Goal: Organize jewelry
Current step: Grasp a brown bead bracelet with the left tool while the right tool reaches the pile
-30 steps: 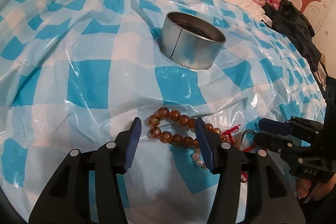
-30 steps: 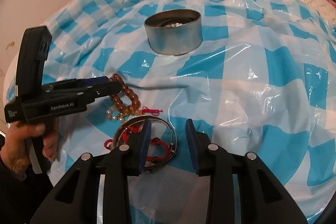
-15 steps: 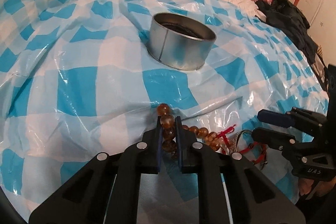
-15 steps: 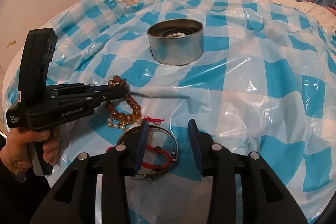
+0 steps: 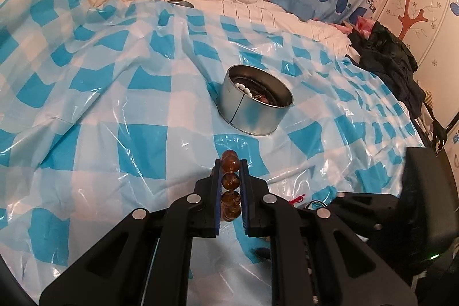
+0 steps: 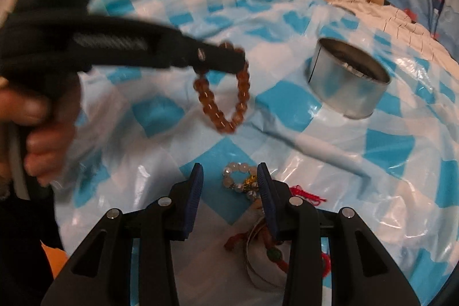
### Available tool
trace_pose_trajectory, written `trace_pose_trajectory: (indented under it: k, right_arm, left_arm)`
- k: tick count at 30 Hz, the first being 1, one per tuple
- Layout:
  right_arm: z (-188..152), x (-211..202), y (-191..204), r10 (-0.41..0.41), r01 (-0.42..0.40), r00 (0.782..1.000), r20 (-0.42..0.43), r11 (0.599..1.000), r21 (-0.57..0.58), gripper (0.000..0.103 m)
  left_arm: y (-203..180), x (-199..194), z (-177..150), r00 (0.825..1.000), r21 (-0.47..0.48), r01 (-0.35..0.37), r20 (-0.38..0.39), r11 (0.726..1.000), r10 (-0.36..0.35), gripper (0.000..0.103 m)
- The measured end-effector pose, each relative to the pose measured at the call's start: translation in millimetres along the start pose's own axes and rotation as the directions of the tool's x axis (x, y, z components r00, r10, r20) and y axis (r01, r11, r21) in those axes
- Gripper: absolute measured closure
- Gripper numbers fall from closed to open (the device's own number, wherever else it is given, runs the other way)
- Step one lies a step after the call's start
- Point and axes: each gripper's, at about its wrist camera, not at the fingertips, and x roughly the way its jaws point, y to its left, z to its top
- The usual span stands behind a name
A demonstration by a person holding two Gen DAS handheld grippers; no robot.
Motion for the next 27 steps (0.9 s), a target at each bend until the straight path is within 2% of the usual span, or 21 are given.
trace_pose_trajectory:
  k: [1,3,4,5,7,10,12,15,18,22,27]
  right_arm:
    - [0,2,-1,0.000,0.000,1.000,-0.007,1.000,0.005,0.067]
    - [-1,3,-6,-0.022,0.022,1.000,-0.012,1.000,0.019,0.081]
    - [-2,2,-7,-0.021,0.021,1.000,-0.011,0.999,0.024,0.083]
    - [-3,1,-9,-0.021,0.021,1.000,-0.010,0.999,0.033,0.095]
    - [-4,-2,-13,-0.028,0.027,1.000,0.000,0.998,0.054,0.095]
    - [0,-15,-28,0.018,-0.026,0.998,0.059,0.990,0.136,0.095]
    - [1,-29,-41,0.062,-0.086,0.990,0.126,0.977,0.194,0.095]
    - [6,-51,-55,0.121,-0.181,0.962,0.245,0.954,0.240,0.095]
    - [9,-69,-68,0.171,-0.277,0.919,0.355,0.922,0.272,0.095]
    - [9,-77,-83,0.183,-0.327,0.895,0.406,0.889,0.320,0.095]
    - [7,-82,-86,0.165,-0.316,0.896,0.412,0.889,0.332,0.095]
  left_arm:
    - [1,-1,-1,1.000,0.000,0.001,-0.002,1.000,-0.001,0.093]
    - [1,-1,-1,1.000,-0.001,0.002,-0.003,1.000,-0.002,0.093]
    - [1,0,-1,1.000,-0.001,0.002,-0.003,1.000,-0.002,0.093]
    - [1,0,-1,1.000,-0.001,0.001,-0.003,1.000,-0.001,0.093]
    - [1,0,-1,1.000,0.000,0.002,-0.003,1.000,-0.002,0.093]
    - [0,0,-1,1.000,0.000,0.001,-0.002,1.000,-0.001,0.093]
    - [0,0,-1,1.000,-0.002,0.002,-0.002,1.000,-0.002,0.093]
    - [0,0,-1,1.000,0.000,0.002,-0.002,1.000,-0.002,0.093]
    - [0,0,-1,1.000,0.001,0.003,-0.003,1.000,-0.003,0.093]
    - [-3,0,-2,1.000,-0.001,0.010,0.001,1.000,-0.010,0.093]
    - [-12,-2,-1,1.000,0.003,0.023,0.021,1.000,-0.023,0.093]
